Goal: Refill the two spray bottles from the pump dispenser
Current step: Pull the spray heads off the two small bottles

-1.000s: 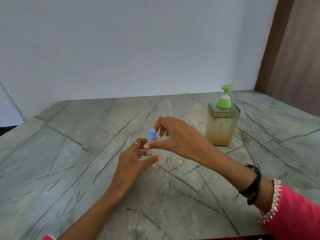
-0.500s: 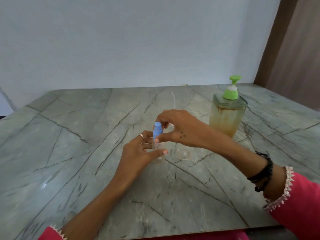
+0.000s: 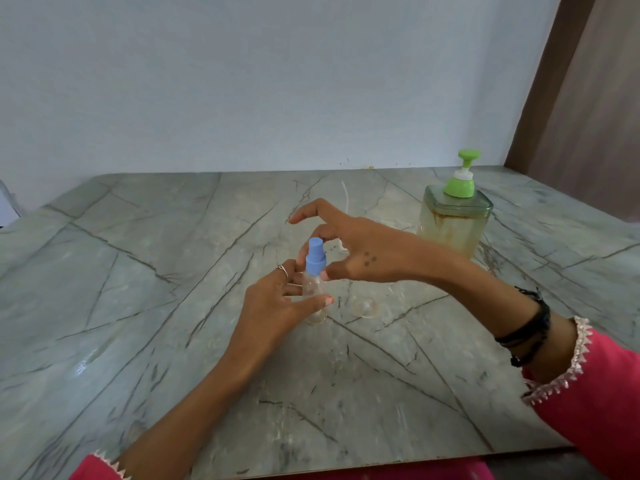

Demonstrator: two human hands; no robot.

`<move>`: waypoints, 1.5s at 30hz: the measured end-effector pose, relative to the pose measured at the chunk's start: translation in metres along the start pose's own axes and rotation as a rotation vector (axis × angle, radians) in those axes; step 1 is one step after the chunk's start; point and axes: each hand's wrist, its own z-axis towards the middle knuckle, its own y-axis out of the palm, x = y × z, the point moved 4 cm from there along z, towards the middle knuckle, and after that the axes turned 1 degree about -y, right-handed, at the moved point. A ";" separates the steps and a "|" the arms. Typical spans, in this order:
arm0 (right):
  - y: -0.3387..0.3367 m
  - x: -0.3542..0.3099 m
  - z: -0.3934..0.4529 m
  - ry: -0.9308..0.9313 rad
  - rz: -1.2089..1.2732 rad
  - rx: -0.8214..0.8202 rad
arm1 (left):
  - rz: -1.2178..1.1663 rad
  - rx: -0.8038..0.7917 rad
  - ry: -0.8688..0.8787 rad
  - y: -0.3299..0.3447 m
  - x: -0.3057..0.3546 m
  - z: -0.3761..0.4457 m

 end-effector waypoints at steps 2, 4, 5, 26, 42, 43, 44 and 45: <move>-0.002 -0.002 -0.002 0.013 -0.015 0.045 | 0.012 -0.008 -0.004 0.001 0.000 0.000; -0.002 -0.002 -0.003 0.033 -0.150 0.163 | 0.026 -0.009 -0.005 0.001 -0.001 0.000; -0.001 -0.002 -0.003 0.033 -0.226 0.209 | 0.027 -0.009 -0.003 0.001 -0.001 0.001; -0.008 0.011 0.010 -0.107 0.078 0.093 | 0.014 0.023 -0.001 0.001 0.001 -0.001; -0.059 0.034 0.021 -0.017 0.501 0.444 | -0.062 0.043 -0.039 0.001 -0.002 -0.001; -0.056 0.037 0.023 0.011 0.433 0.456 | -0.065 0.047 -0.041 0.001 -0.003 -0.001; -0.052 0.039 0.024 0.043 0.315 0.462 | -0.068 0.049 -0.042 0.001 -0.003 -0.001; -0.047 0.041 0.026 0.068 0.188 0.462 | -0.070 0.052 -0.042 0.001 -0.003 -0.001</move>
